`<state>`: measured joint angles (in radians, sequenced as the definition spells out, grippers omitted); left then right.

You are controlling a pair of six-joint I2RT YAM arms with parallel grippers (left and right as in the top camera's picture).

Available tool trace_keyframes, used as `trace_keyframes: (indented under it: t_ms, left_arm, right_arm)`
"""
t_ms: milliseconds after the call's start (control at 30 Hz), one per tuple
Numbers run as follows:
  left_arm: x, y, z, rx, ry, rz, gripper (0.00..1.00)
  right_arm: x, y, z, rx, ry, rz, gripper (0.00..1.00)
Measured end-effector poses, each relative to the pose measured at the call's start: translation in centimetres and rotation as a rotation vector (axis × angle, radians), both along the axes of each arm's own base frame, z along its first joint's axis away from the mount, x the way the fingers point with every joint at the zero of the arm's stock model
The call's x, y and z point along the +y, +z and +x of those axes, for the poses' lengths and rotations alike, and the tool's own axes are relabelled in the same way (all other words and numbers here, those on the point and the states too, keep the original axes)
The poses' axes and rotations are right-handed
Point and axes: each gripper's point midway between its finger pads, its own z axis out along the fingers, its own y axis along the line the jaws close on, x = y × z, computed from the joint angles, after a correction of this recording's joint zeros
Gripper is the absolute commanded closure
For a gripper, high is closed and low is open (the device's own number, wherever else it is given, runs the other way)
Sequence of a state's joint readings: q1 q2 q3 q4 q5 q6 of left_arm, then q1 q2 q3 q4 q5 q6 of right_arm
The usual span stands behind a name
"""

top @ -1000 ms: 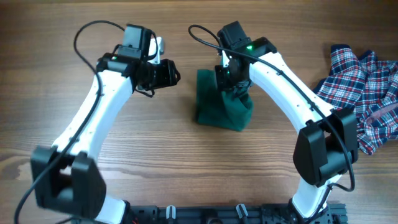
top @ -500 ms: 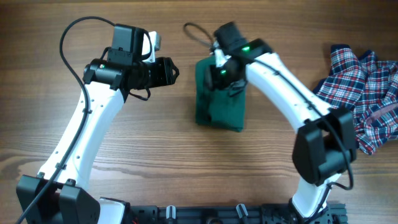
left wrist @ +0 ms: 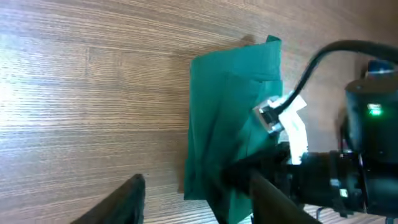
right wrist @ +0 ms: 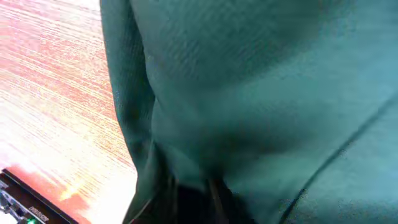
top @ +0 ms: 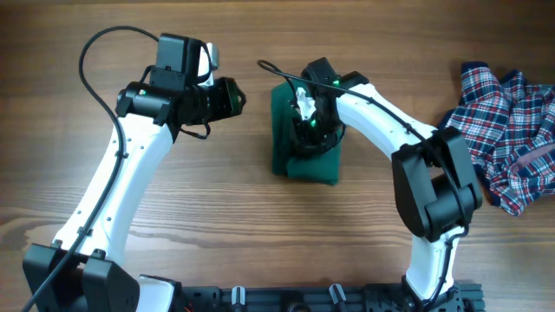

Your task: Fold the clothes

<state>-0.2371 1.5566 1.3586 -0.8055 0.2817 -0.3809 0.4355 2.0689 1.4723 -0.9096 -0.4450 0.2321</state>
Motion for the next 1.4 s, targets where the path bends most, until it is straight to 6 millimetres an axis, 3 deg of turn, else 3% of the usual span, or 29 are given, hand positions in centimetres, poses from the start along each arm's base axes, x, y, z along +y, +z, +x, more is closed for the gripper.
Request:
trace_keyframes:
  t_ms: [67, 167, 200, 233, 367, 467, 533, 667, 767, 833, 900, 967, 1033, 1133, 1267, 1400]
  left_arm:
    - [-0.1, 0.2, 0.3, 0.004, 0.041, -0.027, 0.28]
    - [-2.0, 0.4, 1.7, -0.010, 0.020, -0.138, 0.19]
    - [-3.0, -0.9, 1.9, 0.038, -0.002, -0.181, 0.17]
    - [-3.4, -1.8, 2.0, 0.069, -0.009, -0.196, 0.16]
    - [-7.0, -10.4, 3.5, 0.296, -0.039, -0.369, 0.06]
    - [-7.8, -14.7, 2.8, 0.428, -0.026, -0.418, 0.05]
    - [-8.4, -15.7, 2.5, 0.473, -0.041, -0.466, 0.04]
    - [-9.2, -15.7, 2.4, 0.493, -0.076, -0.523, 0.04]
    - [-10.6, -15.7, 1.7, 0.505, -0.117, -0.530, 0.07]
    - [-12.4, -15.8, 0.2, 0.523, -0.168, -0.514, 0.14]
    - [-14.0, -16.0, -1.2, 0.543, -0.214, -0.496, 0.28]
    - [-14.3, -16.5, -1.8, 0.553, -0.227, -0.480, 0.55]
    - [-14.0, -17.2, -1.8, 0.557, -0.212, -0.455, 0.75]
    - [-13.5, -18.1, -1.6, 0.552, -0.195, -0.421, 0.95]
    - [-12.8, -18.3, -1.1, 0.543, -0.181, -0.420, 0.96]
    - [-10.0, -17.9, 0.8, 0.531, -0.118, -0.467, 0.96]
  right_arm:
    - [-0.7, 2.3, 1.0, -0.066, -0.007, 0.028, 0.57]
    - [-3.0, 8.8, 3.0, -0.215, -0.079, 0.084, 0.37]
    - [-4.5, 10.9, 3.7, -0.258, -0.123, 0.092, 0.37]
    - [-5.3, 11.5, 4.1, -0.269, -0.149, 0.087, 0.37]
    - [-6.4, 10.2, 4.3, -0.243, -0.173, 0.050, 0.41]
    - [-6.5, 8.6, 4.1, -0.195, -0.179, 0.026, 0.44]
    - [-6.7, 7.2, 3.8, -0.154, -0.180, 0.004, 0.44]
    - [-7.2, 5.3, 3.5, -0.101, -0.202, -0.041, 0.52]
    - [-7.4, 4.1, 3.4, -0.062, -0.224, -0.061, 0.52]
    - [-7.4, 3.2, 3.1, -0.029, -0.236, -0.074, 0.53]
    - [-7.5, 2.6, 3.0, -0.012, -0.242, -0.081, 0.55]
    - [-7.6, 2.6, 2.9, -0.003, -0.249, -0.086, 0.57]
    - [-7.6, 2.6, 2.9, -0.003, -0.249, -0.087, 0.58]
    - [-7.8, 2.5, 2.7, 0.002, -0.250, -0.099, 0.58]
    - [-9.2, 2.1, 2.1, 0.014, -0.252, -0.185, 0.61]
    - [-10.6, 1.9, 1.5, 0.032, -0.262, -0.244, 0.61]
